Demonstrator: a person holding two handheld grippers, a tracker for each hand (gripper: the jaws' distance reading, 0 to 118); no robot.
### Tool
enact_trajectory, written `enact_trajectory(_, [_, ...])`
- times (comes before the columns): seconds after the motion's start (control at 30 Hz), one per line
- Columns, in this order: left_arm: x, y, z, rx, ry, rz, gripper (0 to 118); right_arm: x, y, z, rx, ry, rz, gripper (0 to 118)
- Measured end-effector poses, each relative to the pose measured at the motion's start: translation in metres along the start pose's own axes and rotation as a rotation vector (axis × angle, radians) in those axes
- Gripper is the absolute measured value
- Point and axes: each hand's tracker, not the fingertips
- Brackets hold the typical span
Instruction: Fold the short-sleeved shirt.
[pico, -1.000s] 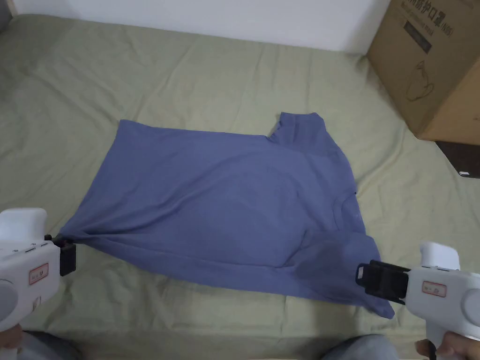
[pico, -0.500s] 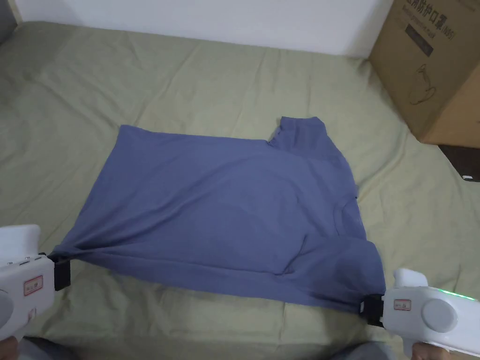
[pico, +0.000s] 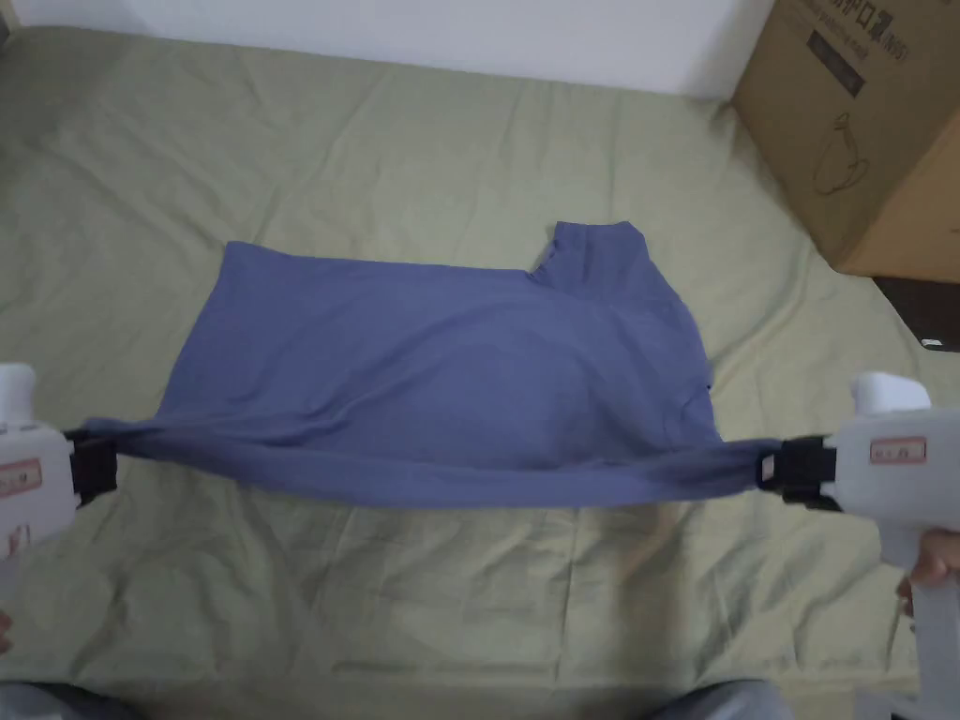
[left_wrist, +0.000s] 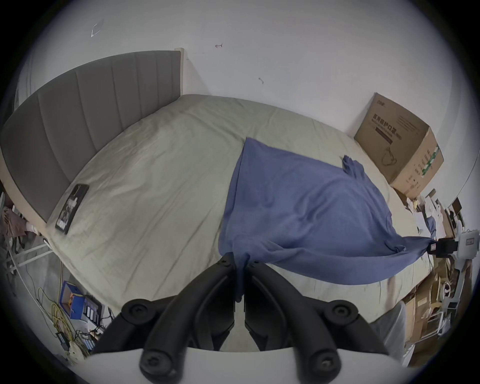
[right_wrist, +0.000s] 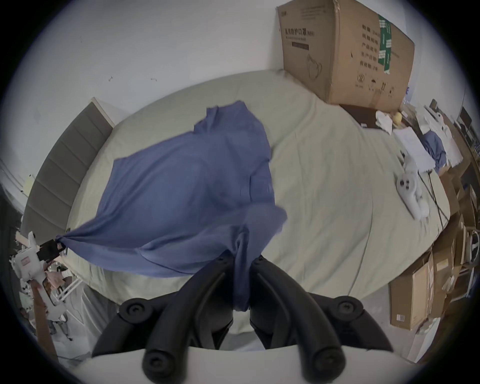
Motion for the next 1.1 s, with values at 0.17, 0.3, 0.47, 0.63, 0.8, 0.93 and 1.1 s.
enact_trajectory(0.17, [0.007, 0.052, -0.047, -0.020, -0.001, 0.025, 3, 0.008, 0.059, -0.055, 0.005, -0.060, -0.056, 9])
enact_trajectory(0.3, [0.024, 0.083, -0.094, -0.058, 0.056, -0.020, 3, 0.017, 0.096, -0.101, -0.016, -0.085, -0.120, 9])
enact_trajectory(0.47, [0.035, 0.106, -0.152, -0.105, 0.097, 0.002, 3, 0.024, 0.130, -0.159, -0.051, -0.129, -0.121, 9])
enact_trajectory(0.63, [0.042, 0.106, -0.192, -0.158, 0.159, -0.029, 25, 0.028, 0.147, -0.207, -0.117, -0.172, -0.126, 20])
enact_trajectory(0.8, [0.041, 0.102, -0.185, -0.127, 0.178, -0.015, 99, 0.034, 0.147, -0.201, -0.023, -0.220, -0.094, 114])
enact_trajectory(0.93, [0.041, 0.104, -0.143, 0.005, 0.142, 0.000, 99, 0.029, 0.132, -0.149, 0.115, -0.156, -0.043, 111])
enact_trajectory(1.1, [0.049, 0.090, -0.058, 0.326, 0.131, -0.095, 99, 0.009, 0.085, -0.061, 0.412, -0.093, 0.075, 112])
